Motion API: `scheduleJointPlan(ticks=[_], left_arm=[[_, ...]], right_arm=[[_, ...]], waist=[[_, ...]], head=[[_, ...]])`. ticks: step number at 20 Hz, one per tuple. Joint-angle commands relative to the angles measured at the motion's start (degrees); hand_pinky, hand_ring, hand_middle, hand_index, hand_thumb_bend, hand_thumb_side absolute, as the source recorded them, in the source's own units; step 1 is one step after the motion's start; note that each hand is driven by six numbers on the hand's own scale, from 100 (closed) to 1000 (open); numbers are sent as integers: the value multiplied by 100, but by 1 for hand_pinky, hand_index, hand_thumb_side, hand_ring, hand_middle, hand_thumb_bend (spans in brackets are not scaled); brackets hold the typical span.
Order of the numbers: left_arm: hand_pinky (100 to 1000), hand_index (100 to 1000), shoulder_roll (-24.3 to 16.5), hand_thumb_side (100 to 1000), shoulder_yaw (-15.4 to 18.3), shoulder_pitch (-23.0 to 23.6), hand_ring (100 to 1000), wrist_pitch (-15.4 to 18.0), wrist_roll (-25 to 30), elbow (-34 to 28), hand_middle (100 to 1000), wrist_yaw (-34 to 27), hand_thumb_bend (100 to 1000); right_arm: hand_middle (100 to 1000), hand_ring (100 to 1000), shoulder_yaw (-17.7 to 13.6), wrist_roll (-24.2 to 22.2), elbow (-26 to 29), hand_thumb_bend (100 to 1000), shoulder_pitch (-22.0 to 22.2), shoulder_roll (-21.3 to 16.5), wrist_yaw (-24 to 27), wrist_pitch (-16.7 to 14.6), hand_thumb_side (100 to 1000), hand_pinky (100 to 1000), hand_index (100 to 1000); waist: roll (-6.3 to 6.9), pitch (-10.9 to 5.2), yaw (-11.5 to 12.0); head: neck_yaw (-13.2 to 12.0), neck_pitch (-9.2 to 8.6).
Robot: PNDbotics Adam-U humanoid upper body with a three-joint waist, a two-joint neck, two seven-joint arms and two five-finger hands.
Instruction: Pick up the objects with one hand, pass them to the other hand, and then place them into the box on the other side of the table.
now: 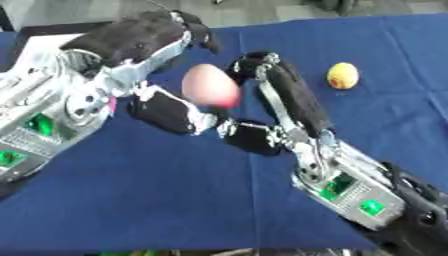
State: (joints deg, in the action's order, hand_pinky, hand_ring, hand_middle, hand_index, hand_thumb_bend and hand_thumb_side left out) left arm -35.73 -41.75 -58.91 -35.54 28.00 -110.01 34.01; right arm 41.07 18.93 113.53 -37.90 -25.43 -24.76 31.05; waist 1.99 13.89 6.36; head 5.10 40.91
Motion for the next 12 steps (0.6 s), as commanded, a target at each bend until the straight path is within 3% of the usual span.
scheduleJointPlan(ticks=[1,8,11,12], left_arm=[[810,811,-38,368,19,-54,800,86,22,114,771,155,323],[784,753,-19,324,-35,-37,767,238,257,271,717,326,218],[756,663,17,331,-40,-16,712,336,425,420,636,458,149],[743,595,26,330,-30,-13,676,355,433,451,585,494,129]], right_arm=[[462,599,12,87,106,100,-89,-45,-113,-61,100,719,514],[453,591,15,184,106,100,-77,-53,-182,-55,100,707,505],[452,591,22,240,106,100,-75,-58,-244,-17,100,704,503],[451,590,27,250,106,100,-73,-59,-255,1,100,703,502]], waist=[[-1,-74,-1],[-6,-77,-5],[-2,-74,-6],[-2,-73,-6]], head=[[-41,-76],[-62,-102],[-63,-92],[-58,-91]])
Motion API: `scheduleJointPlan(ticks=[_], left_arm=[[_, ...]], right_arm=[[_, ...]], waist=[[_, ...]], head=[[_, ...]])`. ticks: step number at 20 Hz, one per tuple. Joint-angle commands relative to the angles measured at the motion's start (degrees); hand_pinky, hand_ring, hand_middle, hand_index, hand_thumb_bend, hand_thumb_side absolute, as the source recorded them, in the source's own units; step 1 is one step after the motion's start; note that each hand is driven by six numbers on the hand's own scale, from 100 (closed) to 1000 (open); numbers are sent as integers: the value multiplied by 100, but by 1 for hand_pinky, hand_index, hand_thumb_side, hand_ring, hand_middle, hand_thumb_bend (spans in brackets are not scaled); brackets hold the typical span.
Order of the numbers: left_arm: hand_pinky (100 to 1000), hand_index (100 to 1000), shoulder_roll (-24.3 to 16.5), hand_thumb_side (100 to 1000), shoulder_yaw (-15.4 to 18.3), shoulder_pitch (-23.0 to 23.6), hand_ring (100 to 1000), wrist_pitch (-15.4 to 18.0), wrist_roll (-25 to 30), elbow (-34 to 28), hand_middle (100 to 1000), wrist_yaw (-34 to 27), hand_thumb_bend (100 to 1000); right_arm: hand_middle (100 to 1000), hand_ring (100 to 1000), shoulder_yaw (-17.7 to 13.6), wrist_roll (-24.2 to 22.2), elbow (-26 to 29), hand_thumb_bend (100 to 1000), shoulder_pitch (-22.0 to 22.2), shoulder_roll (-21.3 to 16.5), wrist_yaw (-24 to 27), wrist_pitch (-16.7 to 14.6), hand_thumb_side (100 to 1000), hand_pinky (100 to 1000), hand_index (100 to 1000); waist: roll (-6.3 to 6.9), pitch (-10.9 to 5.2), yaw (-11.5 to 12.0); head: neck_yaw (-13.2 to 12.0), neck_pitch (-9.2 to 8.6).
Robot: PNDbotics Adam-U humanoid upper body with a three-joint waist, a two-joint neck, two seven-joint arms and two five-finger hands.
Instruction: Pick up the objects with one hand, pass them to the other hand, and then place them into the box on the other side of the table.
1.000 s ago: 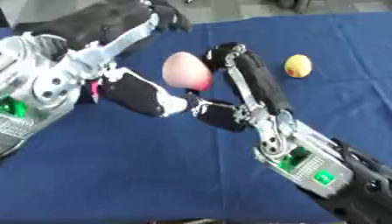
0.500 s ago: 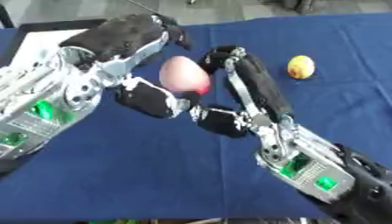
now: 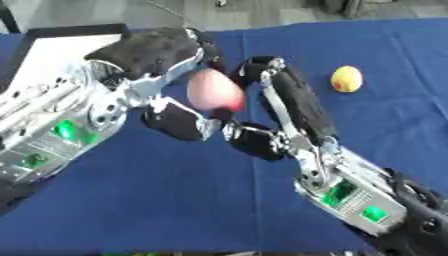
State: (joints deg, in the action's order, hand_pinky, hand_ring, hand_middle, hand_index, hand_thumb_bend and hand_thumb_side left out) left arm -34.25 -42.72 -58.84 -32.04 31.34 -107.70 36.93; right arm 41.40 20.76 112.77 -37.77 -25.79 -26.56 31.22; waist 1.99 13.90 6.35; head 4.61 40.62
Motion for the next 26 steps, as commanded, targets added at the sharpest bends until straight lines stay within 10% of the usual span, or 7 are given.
scheduleJointPlan(ticks=[1,8,12,17,26], left_arm=[[732,552,-114,330,80,-18,647,8,86,245,549,226,124],[692,430,-127,259,108,-13,545,-41,-127,269,405,243,147],[680,442,-225,202,177,6,532,-74,-318,186,391,168,203],[677,467,-576,166,367,105,533,-177,-702,130,403,-2,245],[680,506,-1370,145,976,663,544,-90,-1523,438,451,-432,287]], right_arm=[[451,590,-3,78,183,100,-86,-24,-84,1,100,703,502],[499,613,54,-41,183,122,-66,-46,-253,107,100,715,554],[649,727,88,-288,183,477,-56,-77,-461,105,100,748,708],[793,826,90,-1055,183,351,-20,-150,-1002,35,366,801,858],[806,837,-47,-1270,183,321,-20,-336,-1139,-102,381,811,865]], waist=[[-2,-73,-6],[-9,-73,-6],[-15,-77,-6],[-18,-83,-24],[-44,-70,-85]], head=[[-3,-60],[26,-41],[35,-33],[26,-35],[17,-26]])
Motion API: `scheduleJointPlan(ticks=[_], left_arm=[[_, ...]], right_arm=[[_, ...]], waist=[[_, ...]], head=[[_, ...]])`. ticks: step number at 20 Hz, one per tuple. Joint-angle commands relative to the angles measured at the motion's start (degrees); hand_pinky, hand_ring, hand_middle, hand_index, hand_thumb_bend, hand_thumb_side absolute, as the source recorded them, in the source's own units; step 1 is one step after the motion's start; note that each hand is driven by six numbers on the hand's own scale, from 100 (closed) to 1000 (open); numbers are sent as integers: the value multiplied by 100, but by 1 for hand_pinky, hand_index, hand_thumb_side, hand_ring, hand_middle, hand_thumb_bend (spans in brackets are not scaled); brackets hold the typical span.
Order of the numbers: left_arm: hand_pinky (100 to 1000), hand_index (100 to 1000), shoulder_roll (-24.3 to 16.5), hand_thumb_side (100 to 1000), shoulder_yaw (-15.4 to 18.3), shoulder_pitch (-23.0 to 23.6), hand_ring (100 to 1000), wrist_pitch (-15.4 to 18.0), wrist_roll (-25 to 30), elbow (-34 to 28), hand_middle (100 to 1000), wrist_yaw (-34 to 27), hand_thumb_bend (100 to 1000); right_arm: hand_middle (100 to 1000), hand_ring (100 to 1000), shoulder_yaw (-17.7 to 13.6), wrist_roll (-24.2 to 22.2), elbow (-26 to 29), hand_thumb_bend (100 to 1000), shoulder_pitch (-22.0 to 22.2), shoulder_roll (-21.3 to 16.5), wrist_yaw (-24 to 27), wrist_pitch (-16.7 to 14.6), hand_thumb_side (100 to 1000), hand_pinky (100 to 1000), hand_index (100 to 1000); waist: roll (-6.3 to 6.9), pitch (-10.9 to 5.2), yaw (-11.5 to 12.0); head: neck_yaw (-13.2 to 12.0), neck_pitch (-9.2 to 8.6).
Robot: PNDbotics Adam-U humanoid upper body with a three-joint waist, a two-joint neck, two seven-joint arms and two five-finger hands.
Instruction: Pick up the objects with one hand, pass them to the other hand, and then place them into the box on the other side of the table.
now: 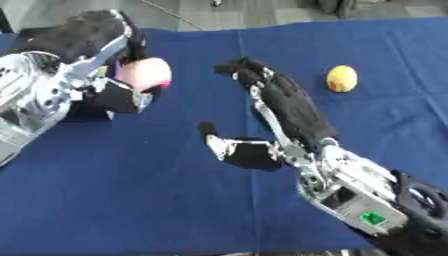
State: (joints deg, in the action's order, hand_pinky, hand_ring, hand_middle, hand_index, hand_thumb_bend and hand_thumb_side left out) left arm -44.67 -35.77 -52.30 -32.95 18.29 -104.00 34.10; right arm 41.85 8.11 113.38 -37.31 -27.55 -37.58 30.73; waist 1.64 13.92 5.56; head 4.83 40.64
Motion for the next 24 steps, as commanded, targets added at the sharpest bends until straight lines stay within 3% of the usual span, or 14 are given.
scheduleJointPlan(ticks=[1,6,10,11,12,16,20,24], left_arm=[[678,503,-392,142,364,78,541,10,-319,129,449,-248,287],[678,511,-690,162,800,380,541,191,-882,529,454,-657,283],[697,525,-810,199,1257,491,547,473,-1404,1121,466,-843,254],[705,539,-808,223,1365,500,556,569,-1554,1317,481,-900,237],[712,556,-800,241,1455,508,564,678,-1692,1513,492,-948,223],[744,617,-647,297,1767,533,605,1186,-2009,2420,546,-1080,225],[761,661,-394,331,2005,432,635,1790,-2159,3262,593,-1032,258],[778,701,-173,262,2155,328,670,2066,-2168,3964,632,-754,412]], right_arm=[[806,838,-100,-2,121,322,-54,-201,-40,-87,377,812,865],[806,838,-212,91,121,335,65,-440,-75,-177,335,815,862],[803,837,-457,269,121,361,206,-838,-93,-223,278,819,856],[799,833,-542,313,121,305,254,-959,-54,-219,271,817,849],[796,829,-628,350,121,375,303,-1075,21,-198,262,814,845],[777,817,-1055,546,121,411,460,-1537,501,-119,201,809,822],[768,810,-1567,855,121,393,503,-1901,1061,-70,188,803,814],[768,811,-1934,1038,121,396,460,-2161,1418,-86,180,804,814]], waist=[[-14,-67,-13],[-53,-21,-51],[-94,16,-95],[-107,26,-108],[-122,36,-128],[-203,66,-259],[-293,104,-376],[-346,128,-446]], head=[[-17,-30],[-76,-52],[-174,-102],[-206,-128],[-247,-157],[-511,-261],[-735,-363],[-866,-411]])
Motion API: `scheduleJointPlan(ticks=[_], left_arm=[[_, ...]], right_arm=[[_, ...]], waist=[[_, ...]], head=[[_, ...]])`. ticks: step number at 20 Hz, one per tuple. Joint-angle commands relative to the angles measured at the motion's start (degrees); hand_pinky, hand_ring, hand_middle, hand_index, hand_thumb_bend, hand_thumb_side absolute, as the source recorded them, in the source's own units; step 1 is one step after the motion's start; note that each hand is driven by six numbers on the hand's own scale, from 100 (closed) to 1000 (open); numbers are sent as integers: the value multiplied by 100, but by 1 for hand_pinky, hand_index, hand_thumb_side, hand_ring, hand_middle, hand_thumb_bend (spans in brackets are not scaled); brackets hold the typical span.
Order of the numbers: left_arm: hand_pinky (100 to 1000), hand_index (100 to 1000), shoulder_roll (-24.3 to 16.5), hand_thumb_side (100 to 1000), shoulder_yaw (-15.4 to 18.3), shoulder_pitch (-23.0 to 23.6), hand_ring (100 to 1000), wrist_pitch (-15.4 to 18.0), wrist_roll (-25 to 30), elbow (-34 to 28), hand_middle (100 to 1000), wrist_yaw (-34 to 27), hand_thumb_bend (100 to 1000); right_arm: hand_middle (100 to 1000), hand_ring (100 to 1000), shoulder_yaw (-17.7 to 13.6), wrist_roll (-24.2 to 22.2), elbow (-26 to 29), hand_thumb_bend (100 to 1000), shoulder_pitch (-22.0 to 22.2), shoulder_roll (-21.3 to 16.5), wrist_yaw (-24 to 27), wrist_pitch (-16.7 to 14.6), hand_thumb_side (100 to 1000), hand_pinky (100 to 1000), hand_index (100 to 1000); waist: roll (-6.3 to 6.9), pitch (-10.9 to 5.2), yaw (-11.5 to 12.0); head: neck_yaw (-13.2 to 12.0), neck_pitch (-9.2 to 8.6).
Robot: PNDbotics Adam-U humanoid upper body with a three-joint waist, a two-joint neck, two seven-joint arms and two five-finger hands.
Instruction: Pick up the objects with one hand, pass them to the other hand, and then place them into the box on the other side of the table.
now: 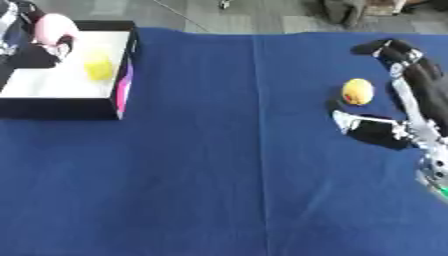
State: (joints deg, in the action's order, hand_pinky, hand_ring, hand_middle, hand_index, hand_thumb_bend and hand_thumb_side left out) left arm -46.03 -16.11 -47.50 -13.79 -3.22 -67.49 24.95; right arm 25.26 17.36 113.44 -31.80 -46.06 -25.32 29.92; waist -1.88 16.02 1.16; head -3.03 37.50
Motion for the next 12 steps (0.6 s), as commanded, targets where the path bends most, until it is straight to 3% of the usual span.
scheduleJointPlan(ticks=[1,6,10,12], left_arm=[[794,725,1,252,221,-166,696,153,-3,456,655,253,489],[876,872,114,310,331,-212,839,-106,222,934,769,758,743],[890,909,111,473,371,-222,859,-460,290,971,789,1219,973],[887,912,99,535,399,-231,854,-611,266,891,788,1294,1000]], right_arm=[[769,811,-343,134,115,397,-95,-365,239,-10,178,805,815],[770,812,-669,217,115,395,-117,-598,398,11,172,804,815],[769,811,-872,268,115,385,-91,-727,474,123,175,802,814],[768,811,-957,315,115,378,-61,-774,524,197,177,801,814]], waist=[[-2,-77,-15],[-11,-64,-23],[-10,-59,-12],[-5,-56,3]], head=[[-96,-103],[-109,-108],[-86,-97],[-49,-85]])
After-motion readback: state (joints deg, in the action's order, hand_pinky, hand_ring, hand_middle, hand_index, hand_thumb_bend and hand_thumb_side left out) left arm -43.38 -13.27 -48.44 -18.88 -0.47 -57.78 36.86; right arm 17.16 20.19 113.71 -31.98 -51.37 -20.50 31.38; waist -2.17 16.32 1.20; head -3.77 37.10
